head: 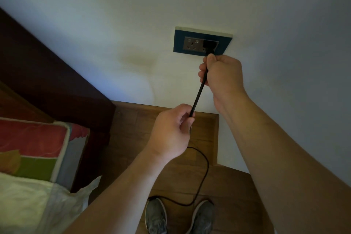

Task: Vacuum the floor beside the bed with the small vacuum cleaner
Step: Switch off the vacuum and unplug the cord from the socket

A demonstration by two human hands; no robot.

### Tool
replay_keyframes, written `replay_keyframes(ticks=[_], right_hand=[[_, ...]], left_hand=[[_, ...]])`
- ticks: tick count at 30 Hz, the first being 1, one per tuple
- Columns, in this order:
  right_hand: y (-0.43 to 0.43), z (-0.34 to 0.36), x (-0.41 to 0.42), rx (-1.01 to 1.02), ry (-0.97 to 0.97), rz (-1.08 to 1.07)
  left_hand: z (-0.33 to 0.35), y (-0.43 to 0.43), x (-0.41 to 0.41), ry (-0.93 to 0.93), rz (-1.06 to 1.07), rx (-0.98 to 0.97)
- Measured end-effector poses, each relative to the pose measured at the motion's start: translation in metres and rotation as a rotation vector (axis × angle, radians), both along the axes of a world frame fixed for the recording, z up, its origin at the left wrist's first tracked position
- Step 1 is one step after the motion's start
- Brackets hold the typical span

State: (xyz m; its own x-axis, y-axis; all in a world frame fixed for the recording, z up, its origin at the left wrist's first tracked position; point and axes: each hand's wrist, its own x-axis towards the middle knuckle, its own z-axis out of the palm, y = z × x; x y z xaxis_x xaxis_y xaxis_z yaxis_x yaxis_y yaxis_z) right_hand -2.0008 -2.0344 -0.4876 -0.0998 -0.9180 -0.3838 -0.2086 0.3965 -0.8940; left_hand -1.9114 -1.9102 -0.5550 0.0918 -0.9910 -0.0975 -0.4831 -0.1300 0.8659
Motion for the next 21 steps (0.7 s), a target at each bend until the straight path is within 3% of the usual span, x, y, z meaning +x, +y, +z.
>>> replay_keyframes(ticks=[11,15,18,21], right_hand=[[-0.002,0.007,0.006,0.055,-0.015,-0.088],[0.045,0.001,0.007,0.083,0.018,0.050],[0.075,-0.016,-0.005,0.121,-0.072,-0.052],[0.077,-0.026,-0.012,0.110,-0.031,-0.037]], left_hand=[[0.006,0.005,-0.001,0.066,0.035,-0.044],[-0.010,0.038,-0.002,0.014,-0.074,-0.002],[-0.028,0.070,-0.002,0.075,-0.017,0.044],[-0.034,0.078,-0.002,0.066,-0.001,0.029]])
